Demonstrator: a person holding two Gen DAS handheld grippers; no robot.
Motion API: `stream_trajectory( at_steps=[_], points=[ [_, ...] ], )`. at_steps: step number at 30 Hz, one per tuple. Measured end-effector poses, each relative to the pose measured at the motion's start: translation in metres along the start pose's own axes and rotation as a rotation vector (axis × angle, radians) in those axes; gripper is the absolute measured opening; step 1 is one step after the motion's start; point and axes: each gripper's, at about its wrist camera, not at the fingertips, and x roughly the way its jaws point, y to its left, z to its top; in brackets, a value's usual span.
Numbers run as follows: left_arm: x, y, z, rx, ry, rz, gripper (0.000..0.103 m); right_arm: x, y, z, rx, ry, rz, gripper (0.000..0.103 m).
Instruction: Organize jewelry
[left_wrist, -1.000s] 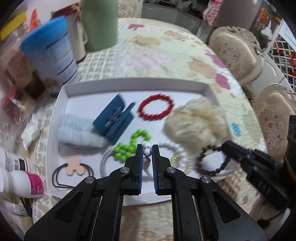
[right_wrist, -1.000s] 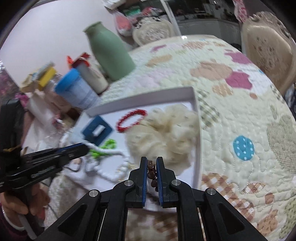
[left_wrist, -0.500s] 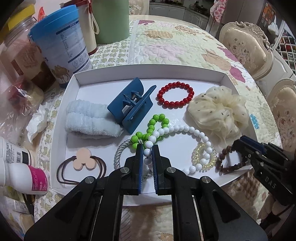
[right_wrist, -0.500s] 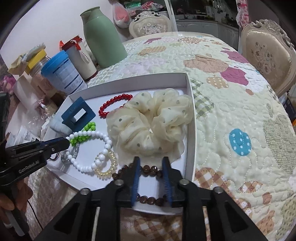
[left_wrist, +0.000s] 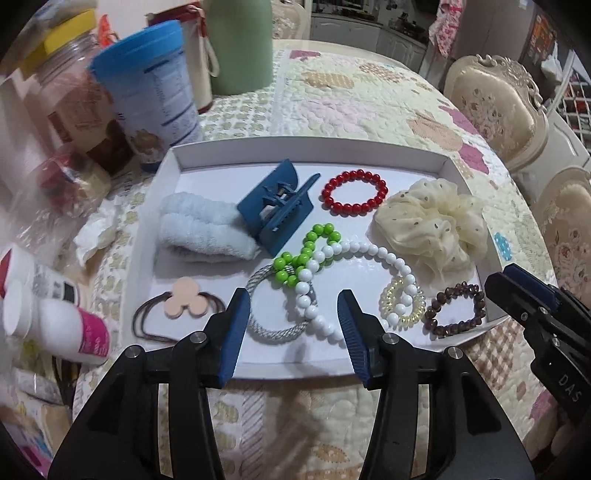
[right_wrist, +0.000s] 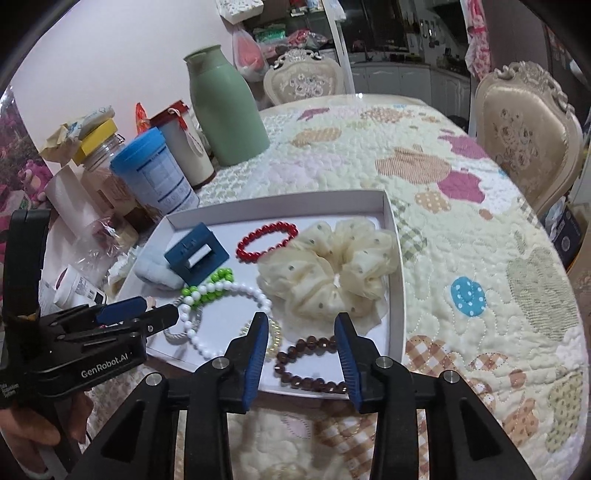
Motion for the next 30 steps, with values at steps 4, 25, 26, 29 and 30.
stream_trajectory(
  at_steps=[4, 25, 26, 29, 30],
  points=[
    [-0.017, 0.003, -0.005, -0.004, -0.029, 0.020, 0.049, -0.011, 0.015, -0.002, -0.003, -0.031, -0.018, 0.036],
    [-0.085, 0.012, -0.060, -0.048, -0.129, 0.096, 0.049, -0.044, 0.052, -0.018, -0.040, -0.057, -0.019, 0.043],
    [-0.087, 0.013, -0.063, -0.050, -0.128, 0.099, 0.049, -0.044, 0.053, -0.018, -0.045, -0.051, -0.020, 0.043],
    [-0.094, 0.017, -0.069, -0.066, -0.135, 0.112, 0.049, -0.047, 0.057, -0.020, -0.062, -0.044, -0.020, 0.043],
    [-0.097, 0.018, -0.071, -0.073, -0.140, 0.114, 0.049, -0.049, 0.059, -0.021, -0.070, -0.044, -0.023, 0.043]
  ],
)
